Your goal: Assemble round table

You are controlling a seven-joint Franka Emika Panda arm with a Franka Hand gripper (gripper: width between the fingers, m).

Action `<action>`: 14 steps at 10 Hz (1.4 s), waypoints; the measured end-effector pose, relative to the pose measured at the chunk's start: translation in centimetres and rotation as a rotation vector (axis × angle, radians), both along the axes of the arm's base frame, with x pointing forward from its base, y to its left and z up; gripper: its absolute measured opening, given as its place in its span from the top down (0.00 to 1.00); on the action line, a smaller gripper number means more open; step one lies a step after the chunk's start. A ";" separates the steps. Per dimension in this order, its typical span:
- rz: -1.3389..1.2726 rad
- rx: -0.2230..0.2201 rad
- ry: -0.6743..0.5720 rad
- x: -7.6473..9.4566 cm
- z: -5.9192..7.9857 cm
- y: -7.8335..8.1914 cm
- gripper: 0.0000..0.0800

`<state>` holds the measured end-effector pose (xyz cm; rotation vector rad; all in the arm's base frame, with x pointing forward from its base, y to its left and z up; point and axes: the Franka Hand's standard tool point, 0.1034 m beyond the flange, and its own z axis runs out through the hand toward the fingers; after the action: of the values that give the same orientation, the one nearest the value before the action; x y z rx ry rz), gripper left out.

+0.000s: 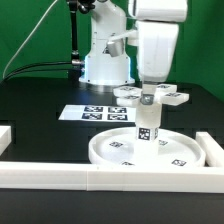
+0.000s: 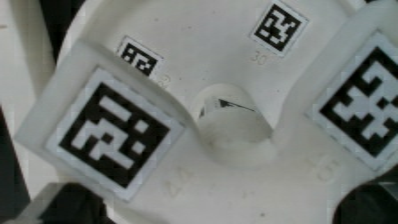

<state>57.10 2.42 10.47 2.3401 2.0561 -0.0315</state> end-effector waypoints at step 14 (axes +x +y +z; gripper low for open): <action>-0.799 0.021 -0.003 -0.8 -0.5 0.3 0.44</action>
Offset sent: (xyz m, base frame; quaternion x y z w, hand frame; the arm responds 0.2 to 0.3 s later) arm 0.0000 0.0000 0.0000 0.0000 0.0000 0.0000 1.0000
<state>56.26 2.76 9.96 2.9775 0.9921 -0.0204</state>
